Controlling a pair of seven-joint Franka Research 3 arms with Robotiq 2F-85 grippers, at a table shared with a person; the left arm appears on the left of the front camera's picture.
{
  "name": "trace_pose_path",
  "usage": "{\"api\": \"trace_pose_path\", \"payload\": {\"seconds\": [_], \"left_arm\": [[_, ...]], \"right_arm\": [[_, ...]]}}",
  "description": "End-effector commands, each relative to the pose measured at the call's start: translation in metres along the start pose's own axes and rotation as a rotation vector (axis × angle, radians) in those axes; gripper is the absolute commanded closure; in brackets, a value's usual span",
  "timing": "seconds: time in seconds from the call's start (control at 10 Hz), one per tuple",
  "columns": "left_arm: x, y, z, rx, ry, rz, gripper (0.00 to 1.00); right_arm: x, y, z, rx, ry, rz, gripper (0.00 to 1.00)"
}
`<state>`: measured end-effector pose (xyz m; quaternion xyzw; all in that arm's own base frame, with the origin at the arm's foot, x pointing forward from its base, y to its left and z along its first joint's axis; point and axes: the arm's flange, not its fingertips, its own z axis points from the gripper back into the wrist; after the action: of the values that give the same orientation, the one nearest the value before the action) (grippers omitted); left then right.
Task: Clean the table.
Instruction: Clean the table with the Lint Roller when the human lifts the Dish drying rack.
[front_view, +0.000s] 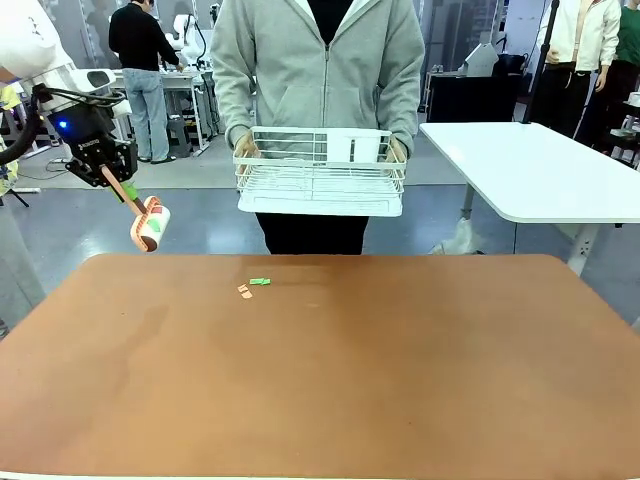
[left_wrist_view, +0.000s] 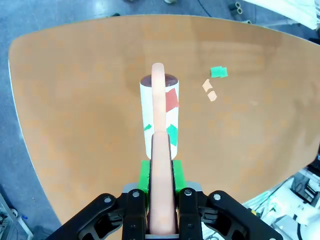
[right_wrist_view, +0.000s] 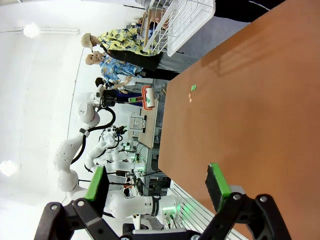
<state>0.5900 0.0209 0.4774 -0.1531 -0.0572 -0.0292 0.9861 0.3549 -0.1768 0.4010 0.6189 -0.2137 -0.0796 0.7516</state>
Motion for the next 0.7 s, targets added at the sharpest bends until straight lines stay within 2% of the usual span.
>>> {"api": "trace_pose_path", "payload": {"seconds": [0.0,0.2,0.6], "left_arm": [[0.021,0.023,0.0,-0.056,0.087,0.019,0.79],[0.036,0.039,-0.026,-0.04,0.104,0.055,0.79],[0.032,0.063,-0.075,-0.113,0.188,0.085,0.79]], "right_arm": [[0.0,0.003,0.0,0.017,-0.007,0.006,0.0],[0.0,0.003,0.0,0.017,-0.007,0.006,0.0],[0.0,0.003,0.0,0.017,-0.007,0.006,0.0]]}}
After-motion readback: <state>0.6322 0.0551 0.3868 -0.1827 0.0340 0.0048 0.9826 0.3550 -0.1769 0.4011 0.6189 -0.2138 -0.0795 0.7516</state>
